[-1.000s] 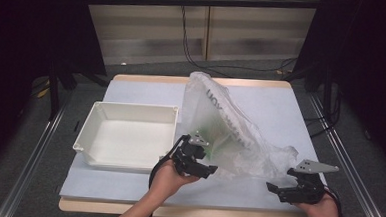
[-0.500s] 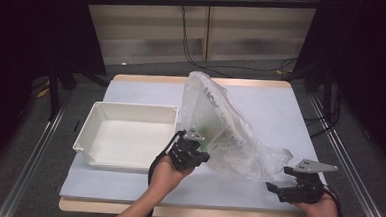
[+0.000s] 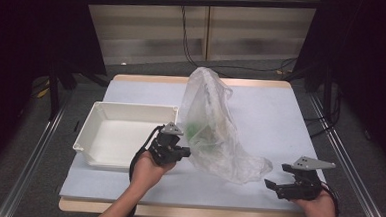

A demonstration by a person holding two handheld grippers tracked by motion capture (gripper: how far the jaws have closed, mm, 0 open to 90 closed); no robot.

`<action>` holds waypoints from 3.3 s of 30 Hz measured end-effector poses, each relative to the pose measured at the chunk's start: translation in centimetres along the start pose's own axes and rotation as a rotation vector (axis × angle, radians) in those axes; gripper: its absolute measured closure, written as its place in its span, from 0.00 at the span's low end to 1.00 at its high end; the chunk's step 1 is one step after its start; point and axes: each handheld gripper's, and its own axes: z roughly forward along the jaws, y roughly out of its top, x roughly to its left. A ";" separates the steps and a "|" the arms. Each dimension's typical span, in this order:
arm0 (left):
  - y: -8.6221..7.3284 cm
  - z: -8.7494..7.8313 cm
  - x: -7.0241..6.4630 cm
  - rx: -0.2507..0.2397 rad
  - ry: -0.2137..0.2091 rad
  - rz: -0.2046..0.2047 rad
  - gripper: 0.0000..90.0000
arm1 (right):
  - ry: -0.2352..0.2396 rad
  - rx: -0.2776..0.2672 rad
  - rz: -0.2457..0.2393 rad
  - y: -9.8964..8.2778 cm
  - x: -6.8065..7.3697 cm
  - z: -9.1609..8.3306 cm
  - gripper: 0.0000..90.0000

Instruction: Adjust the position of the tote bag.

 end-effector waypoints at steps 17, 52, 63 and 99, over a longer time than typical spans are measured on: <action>-1.3 -2.0 1.6 -0.009 0.016 -0.030 1.00 | 0.038 -0.001 -0.072 4.8 0.5 3.8 0.16; -0.5 0.7 1.0 0.028 0.004 0.004 1.00 | 0.183 0.083 -0.129 6.5 3.2 7.1 1.00; 0.6 0.8 1.8 0.012 0.009 0.000 1.00 | 0.160 0.039 -0.071 4.7 4.3 4.5 0.71; 0.7 0.1 2.8 -0.013 -0.012 -0.023 1.00 | 0.106 0.001 0.019 9.9 -1.0 9.9 1.00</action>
